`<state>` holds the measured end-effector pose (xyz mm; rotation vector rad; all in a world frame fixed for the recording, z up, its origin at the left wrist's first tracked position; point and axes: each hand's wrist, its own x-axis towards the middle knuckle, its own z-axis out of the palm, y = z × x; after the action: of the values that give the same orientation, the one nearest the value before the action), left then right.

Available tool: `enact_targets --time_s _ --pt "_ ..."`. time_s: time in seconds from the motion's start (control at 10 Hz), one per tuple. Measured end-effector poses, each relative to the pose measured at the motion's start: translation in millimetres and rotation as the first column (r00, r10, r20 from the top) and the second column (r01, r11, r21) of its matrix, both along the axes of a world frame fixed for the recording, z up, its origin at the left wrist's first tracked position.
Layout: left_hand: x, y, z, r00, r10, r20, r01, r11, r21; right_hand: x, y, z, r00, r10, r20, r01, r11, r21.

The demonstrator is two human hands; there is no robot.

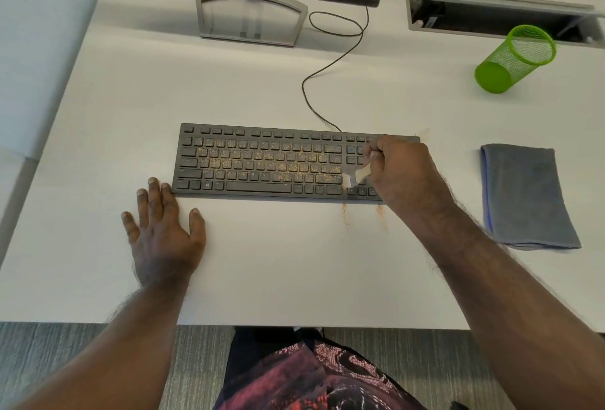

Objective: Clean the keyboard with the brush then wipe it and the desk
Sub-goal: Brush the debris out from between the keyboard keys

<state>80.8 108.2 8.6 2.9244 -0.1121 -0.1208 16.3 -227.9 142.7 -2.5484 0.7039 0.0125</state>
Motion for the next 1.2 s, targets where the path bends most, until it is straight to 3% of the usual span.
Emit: enact_targets --time_s 0.2,0.5,0.7,0.9,1.0,1.2 --pt "0 0 1 1.000 -0.001 -0.010 0.001 1.000 0.005 0 -4 5 0.991 -0.075 0.114 0.073 0.997 0.024" --pt "1 -1 1 1.000 0.000 -0.019 0.000 1.000 0.007 -12 -3 2 0.997 0.055 -0.045 -0.056 0.998 -0.027" --pt "0 -1 2 1.000 0.006 -0.010 -0.006 1.000 -0.008 -13 -5 6 0.997 0.046 0.061 -0.048 0.999 0.025" --pt "0 0 1 1.000 0.003 -0.011 -0.003 1.000 -0.003 -19 -4 3 0.995 0.099 -0.024 -0.099 0.995 0.021" --pt "0 0 1 1.000 0.004 -0.011 -0.004 1.000 -0.008 -20 -6 6 0.995 0.050 0.085 -0.056 0.996 0.072" --pt "0 -1 1 1.000 0.008 -0.008 -0.008 1.000 -0.013 -24 -2 3 0.993 0.104 -0.047 -0.104 0.995 0.011"
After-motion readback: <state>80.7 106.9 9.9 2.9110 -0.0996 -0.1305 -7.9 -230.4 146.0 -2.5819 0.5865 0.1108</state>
